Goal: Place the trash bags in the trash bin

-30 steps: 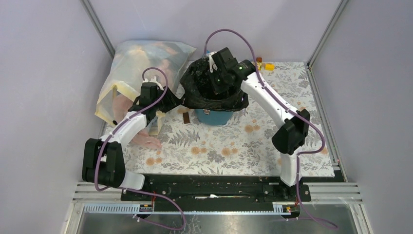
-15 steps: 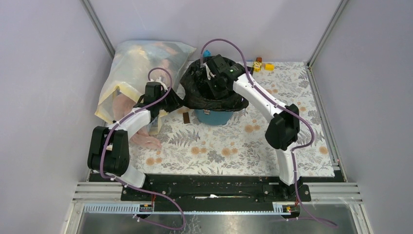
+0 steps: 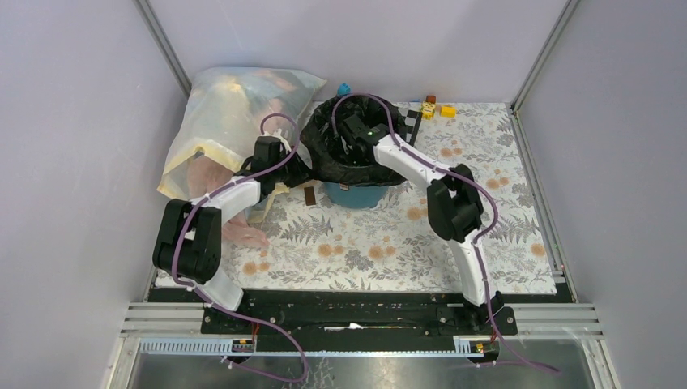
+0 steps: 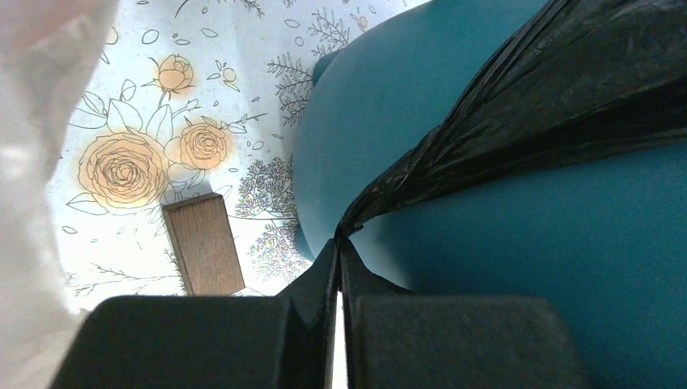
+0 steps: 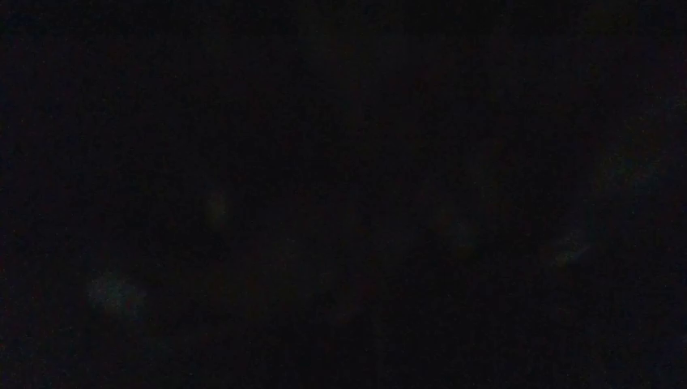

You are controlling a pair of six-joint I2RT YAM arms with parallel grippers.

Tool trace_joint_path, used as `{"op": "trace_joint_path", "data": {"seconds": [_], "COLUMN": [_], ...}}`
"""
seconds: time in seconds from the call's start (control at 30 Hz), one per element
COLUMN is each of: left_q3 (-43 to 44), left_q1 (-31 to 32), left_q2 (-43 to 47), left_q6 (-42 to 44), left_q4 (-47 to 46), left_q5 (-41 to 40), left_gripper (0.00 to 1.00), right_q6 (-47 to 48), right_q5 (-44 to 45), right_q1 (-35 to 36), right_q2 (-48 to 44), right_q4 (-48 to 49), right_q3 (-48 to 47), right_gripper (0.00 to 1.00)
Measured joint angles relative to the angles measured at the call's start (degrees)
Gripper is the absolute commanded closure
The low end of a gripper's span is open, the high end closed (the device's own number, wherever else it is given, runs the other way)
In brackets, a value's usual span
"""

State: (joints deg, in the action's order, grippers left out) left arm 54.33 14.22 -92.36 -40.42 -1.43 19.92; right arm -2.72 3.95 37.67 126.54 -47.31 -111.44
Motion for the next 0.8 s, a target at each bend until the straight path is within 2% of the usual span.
{"op": "trace_joint_path", "data": {"seconds": [0.4, 0.6, 0.8], "left_q3": [0.1, 0.4, 1.2], "left_q1": [0.1, 0.2, 0.2], "left_q2": [-0.4, -0.3, 1.9], "left_q6": [0.1, 0.6, 1.6], "left_q4": [-0.2, 0.7, 2.7], "left_q5": [-0.2, -0.7, -2.8], "left_gripper": [1.00, 0.94, 0.92], "right_q6": [-1.0, -1.7, -2.3], "right_q5": [-0.6, -0.5, -0.3], "right_q1": [0.0, 0.0, 0.0], "right_q2": [5.3, 6.6, 5.4], "right_q4": [0.0, -0.9, -1.6], "right_q3": [-1.5, -3.3, -3.5], "right_gripper": [1.00, 1.00, 0.89]}}
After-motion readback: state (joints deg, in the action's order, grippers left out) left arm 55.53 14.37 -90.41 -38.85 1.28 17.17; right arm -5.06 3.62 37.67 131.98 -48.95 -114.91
